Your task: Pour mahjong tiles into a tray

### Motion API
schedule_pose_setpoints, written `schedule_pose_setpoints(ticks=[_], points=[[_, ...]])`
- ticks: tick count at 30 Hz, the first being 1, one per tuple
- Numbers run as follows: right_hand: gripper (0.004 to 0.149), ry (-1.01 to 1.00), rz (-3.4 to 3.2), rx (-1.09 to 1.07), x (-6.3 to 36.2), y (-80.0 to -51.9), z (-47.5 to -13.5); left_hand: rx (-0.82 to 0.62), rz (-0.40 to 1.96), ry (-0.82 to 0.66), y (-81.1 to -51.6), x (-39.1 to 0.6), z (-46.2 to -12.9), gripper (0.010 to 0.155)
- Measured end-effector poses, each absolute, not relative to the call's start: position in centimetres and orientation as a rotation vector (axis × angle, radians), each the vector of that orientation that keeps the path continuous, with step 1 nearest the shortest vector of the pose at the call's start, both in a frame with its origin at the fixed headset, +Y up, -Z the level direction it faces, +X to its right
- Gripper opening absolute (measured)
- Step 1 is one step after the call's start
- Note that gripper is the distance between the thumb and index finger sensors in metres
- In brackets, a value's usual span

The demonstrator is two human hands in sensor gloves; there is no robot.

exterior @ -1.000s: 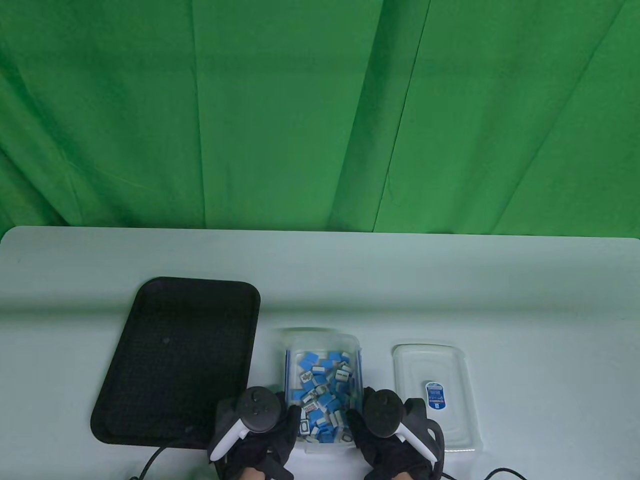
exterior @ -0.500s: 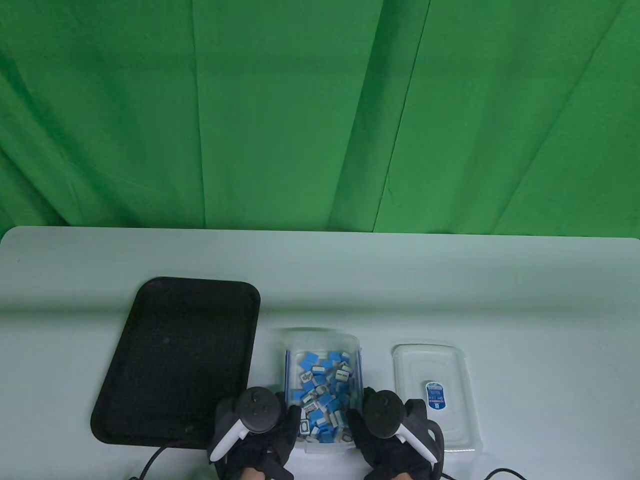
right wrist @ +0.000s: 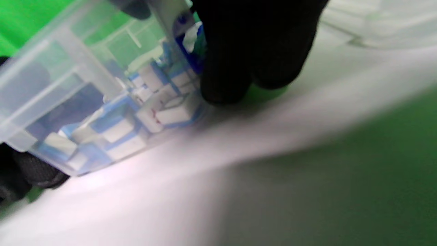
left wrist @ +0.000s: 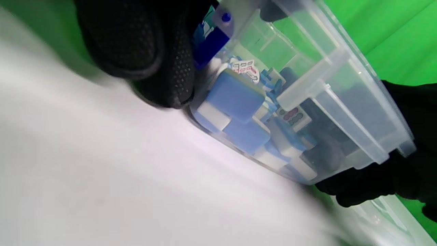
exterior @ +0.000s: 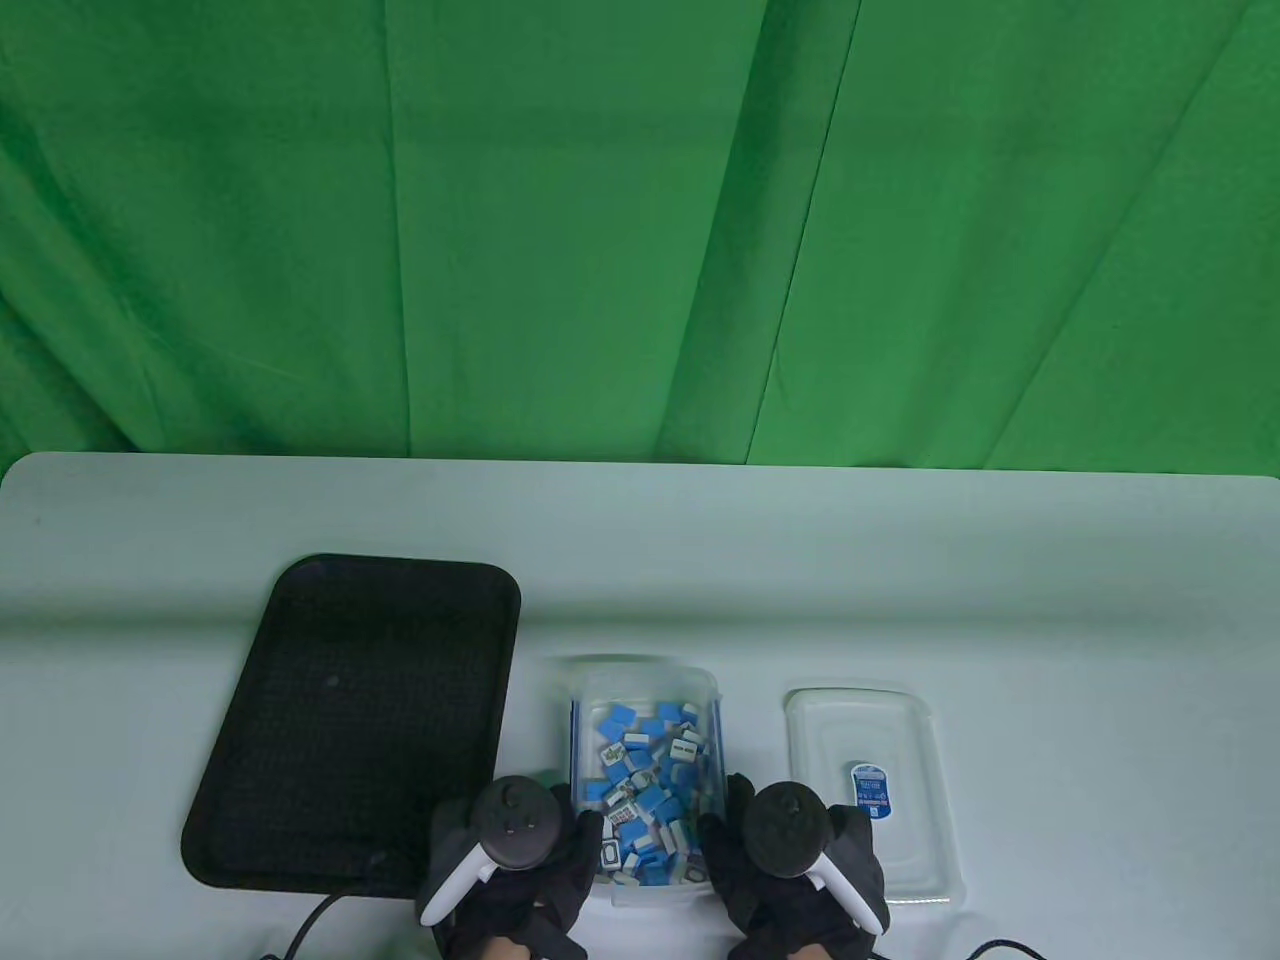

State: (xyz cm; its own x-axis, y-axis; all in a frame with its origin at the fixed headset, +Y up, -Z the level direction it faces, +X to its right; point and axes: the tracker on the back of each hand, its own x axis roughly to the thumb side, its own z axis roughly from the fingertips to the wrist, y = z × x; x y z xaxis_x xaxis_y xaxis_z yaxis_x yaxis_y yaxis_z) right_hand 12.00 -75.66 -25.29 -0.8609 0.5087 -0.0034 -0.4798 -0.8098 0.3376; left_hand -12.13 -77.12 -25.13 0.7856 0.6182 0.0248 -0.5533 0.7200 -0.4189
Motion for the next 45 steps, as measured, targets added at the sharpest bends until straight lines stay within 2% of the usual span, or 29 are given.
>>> schedule_pose_setpoints(ticks=[6,8,10,13,17,20,29,32,41,43,45], points=[[0.066,0.403,2.513,0.124,12.9,-74.4,-25.2,-0.379,0.742,-0.186,-76.2,-12.4,-24.8,0.073],[0.066,0.343,2.495,0.134,13.1,-73.5,-24.9,-0.379,0.811,-0.200,-75.9,-12.7,-24.7,0.079],[0.065,0.296,2.490,0.150,13.3,-72.9,-24.7,-0.423,0.906,-0.222,-75.9,-13.2,-24.8,0.088],[0.064,0.249,2.436,0.202,13.5,-71.9,-24.4,-0.579,1.098,-0.284,-76.4,-13.9,-24.9,0.103],[0.064,0.229,2.437,0.241,13.1,-71.4,-23.8,-0.602,1.324,-0.308,-77.5,-14.4,-25.1,0.109],[0.064,0.234,2.459,0.262,13.0,-71.5,-23.8,-0.646,1.384,-0.355,-78.4,-14.2,-25.2,0.108],[0.064,0.260,2.410,0.265,13.4,-72.1,-24.3,-0.539,1.603,-0.327,-79.1,-13.4,-25.4,0.108],[0.064,0.254,2.393,0.266,13.4,-72.1,-24.2,-0.508,1.599,-0.333,-78.9,-13.6,-25.5,0.107],[0.064,0.243,2.437,0.327,13.5,-71.3,-24.1,-0.555,1.618,-0.363,-79.1,-13.7,-25.8,0.108],[0.064,0.235,2.427,0.322,13.6,-71.2,-24.1,-0.531,1.610,-0.364,-78.8,-13.5,-25.9,0.113],[0.064,0.228,2.427,0.322,13.7,-71.2,-24.1,-0.524,1.595,-0.371,-78.7,-13.4,-25.9,0.109]])
